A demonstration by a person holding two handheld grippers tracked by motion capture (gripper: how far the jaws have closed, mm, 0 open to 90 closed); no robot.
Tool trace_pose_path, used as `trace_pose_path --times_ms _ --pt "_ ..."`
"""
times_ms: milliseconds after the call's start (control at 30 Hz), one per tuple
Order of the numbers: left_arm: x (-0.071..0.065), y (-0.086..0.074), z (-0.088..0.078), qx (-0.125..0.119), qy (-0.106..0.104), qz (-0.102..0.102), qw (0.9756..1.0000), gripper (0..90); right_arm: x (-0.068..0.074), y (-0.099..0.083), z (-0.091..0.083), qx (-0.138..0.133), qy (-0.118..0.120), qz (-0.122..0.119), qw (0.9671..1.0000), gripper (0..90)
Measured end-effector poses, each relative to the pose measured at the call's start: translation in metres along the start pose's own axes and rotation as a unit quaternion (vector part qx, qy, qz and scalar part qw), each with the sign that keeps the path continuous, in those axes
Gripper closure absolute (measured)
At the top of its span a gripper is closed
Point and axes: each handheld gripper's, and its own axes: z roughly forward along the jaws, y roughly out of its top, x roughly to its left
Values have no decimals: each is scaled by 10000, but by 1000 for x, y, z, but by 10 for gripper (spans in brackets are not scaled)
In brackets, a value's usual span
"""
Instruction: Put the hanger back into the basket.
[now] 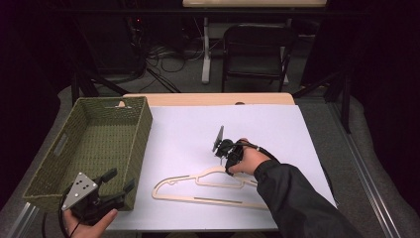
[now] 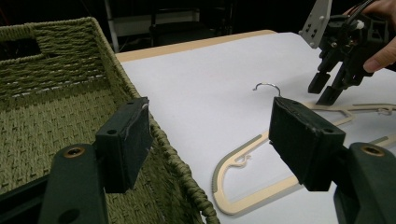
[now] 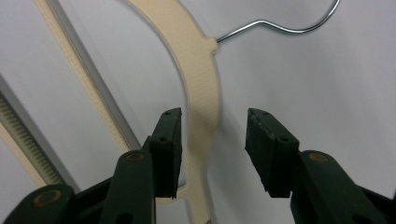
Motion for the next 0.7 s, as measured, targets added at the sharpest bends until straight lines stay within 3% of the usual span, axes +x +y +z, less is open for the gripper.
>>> trace_pose_path --times_ms 133,400,700 --pt "0 0 0 -2 9 -14 10000 300 2 0 3 59 20 -29 10000 600" --pt "0 0 0 6 -1 5 10000 299 5 -1 11 49 163 137 9998 649" --pt "0 0 1 3 -4 -4 10000 300 3 -1 14 166 125 172 9996 666"
